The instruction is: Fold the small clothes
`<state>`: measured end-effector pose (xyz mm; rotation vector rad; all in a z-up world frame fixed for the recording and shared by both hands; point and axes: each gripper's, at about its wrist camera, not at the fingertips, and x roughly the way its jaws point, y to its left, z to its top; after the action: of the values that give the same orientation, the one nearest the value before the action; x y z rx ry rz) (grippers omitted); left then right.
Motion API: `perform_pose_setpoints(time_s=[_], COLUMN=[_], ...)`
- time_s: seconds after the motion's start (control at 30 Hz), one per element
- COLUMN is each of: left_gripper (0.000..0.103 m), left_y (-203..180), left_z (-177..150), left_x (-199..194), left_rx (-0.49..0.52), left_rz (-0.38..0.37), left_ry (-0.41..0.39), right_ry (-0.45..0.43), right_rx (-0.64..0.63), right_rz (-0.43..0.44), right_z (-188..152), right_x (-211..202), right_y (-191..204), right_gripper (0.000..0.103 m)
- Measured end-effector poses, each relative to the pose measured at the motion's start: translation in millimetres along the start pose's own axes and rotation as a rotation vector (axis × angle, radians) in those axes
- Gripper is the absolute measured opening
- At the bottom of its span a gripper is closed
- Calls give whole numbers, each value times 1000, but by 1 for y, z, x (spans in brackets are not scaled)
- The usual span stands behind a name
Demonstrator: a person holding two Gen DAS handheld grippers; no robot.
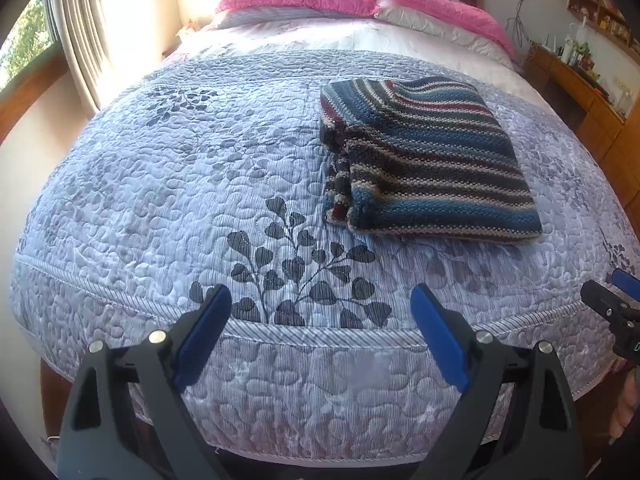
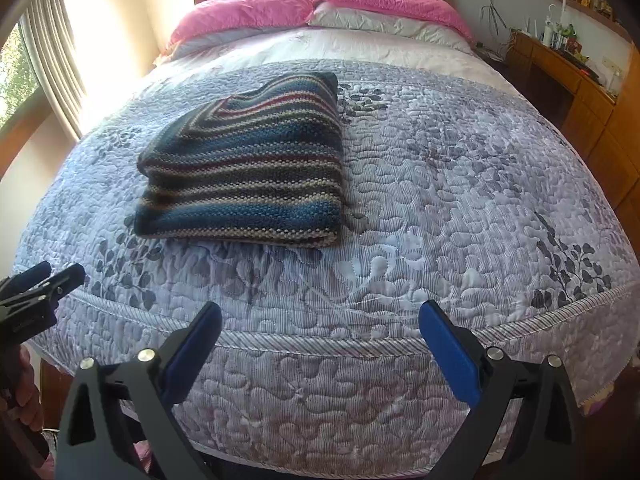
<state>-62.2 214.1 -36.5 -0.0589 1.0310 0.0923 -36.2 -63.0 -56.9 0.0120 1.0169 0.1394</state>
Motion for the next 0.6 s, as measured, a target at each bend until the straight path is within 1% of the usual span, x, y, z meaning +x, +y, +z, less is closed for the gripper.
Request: perform_pose_setpoints(time_s=[0.3,0.6], left_gripper=[91,91], left_y=[0,-1], left_z=[-5,-8], left_x=[-31,-51], left_rx=[19,24], left_rz=[74,116], left_ry=[-79,-132], right_ry=[-48,-74], right_rx=[-12,-22], right_rz=[0,-1], right_z=[-3,-3], right_x=[-24,-36], right_y=[14,26], right_gripper=[99,99])
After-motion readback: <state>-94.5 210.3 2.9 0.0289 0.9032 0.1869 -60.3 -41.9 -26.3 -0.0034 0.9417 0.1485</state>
